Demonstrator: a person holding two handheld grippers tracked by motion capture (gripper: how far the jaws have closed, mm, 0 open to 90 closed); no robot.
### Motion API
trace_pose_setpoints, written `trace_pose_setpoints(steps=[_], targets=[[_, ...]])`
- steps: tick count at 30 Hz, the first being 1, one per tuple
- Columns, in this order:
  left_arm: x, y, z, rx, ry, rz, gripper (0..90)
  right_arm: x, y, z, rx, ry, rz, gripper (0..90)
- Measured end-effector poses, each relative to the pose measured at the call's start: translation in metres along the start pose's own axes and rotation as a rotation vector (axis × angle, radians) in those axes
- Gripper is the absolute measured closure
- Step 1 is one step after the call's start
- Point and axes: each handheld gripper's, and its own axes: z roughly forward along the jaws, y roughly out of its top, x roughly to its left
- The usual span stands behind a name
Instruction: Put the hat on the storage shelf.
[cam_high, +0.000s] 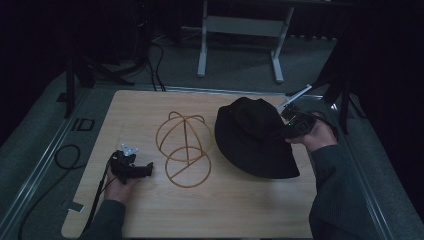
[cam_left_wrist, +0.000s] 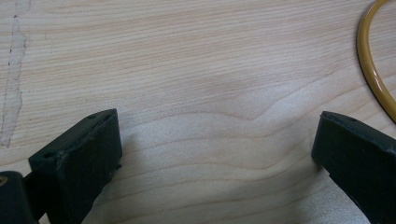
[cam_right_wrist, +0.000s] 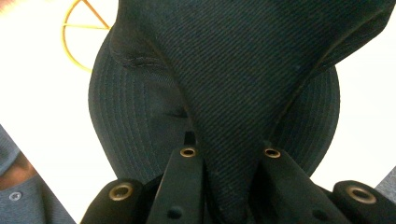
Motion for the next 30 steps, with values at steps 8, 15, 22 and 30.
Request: trace_pose_setpoints(steps=[8,15,22,30], targets=[[0.0,0.0,0.0,-0.001,0.0,-0.002,1.8,0.004,0.005,-0.006,-0.003,0.002,-0.026,86.4],[0.0,0.0,0.0,-0.001,0.0,-0.002,1.8,0.006,0.006,-0.013,-0.016,0.005,-0.035,86.4],[0.0,0.0,0.0,-0.001,0.0,-0.002,1.8,0.008,0.008,-0.019,-0.023,-0.001,-0.047,86.3],[0.0,0.0,0.0,0.0,-0.005,0.004,1.8,0.007,0.011,-0.032,-0.038,-0.013,-0.054,86.4]])
